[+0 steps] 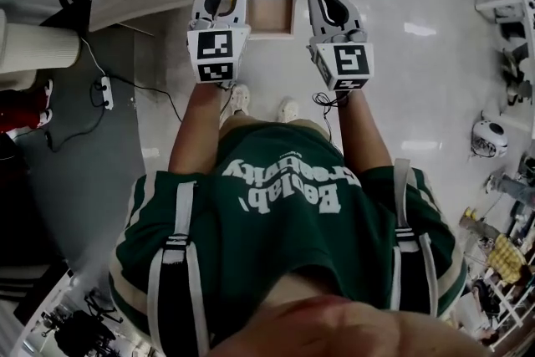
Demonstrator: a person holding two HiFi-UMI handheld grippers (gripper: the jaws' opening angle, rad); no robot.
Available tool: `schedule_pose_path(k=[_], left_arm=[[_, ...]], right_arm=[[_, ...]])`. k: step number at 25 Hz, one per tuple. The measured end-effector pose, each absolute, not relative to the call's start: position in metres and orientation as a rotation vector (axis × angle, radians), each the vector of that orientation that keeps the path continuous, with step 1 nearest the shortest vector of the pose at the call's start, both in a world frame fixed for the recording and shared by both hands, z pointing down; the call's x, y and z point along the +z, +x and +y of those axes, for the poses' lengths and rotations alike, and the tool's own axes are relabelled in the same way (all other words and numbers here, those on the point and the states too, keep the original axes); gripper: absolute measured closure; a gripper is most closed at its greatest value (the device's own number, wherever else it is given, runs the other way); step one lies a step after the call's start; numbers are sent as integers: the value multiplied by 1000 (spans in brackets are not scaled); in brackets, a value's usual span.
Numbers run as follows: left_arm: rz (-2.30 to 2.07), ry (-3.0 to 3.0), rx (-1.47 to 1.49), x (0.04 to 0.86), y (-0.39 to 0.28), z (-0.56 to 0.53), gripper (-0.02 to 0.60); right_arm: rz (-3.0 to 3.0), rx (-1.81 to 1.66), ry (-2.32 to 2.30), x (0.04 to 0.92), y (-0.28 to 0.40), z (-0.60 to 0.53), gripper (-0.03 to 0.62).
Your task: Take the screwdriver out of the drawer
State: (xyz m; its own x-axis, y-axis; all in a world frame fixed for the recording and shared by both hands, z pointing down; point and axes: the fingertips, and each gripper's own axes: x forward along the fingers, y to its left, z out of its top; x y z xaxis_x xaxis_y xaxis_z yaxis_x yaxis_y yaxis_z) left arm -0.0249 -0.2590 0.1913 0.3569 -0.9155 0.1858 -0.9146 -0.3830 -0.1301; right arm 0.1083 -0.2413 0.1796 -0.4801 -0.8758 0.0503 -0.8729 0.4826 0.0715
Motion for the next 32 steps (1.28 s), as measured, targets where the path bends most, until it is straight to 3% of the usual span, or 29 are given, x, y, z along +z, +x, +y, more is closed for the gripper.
schedule_pose_path(k=[9, 32], left_arm=[[1819, -2512, -168, 144, -49, -236, 495], [1572, -2590, -137, 115, -185, -290, 495]], right_arm=[[-2686, -126, 1500, 154, 101, -236, 556], [-2548, -184, 1781, 127, -25, -270, 557]])
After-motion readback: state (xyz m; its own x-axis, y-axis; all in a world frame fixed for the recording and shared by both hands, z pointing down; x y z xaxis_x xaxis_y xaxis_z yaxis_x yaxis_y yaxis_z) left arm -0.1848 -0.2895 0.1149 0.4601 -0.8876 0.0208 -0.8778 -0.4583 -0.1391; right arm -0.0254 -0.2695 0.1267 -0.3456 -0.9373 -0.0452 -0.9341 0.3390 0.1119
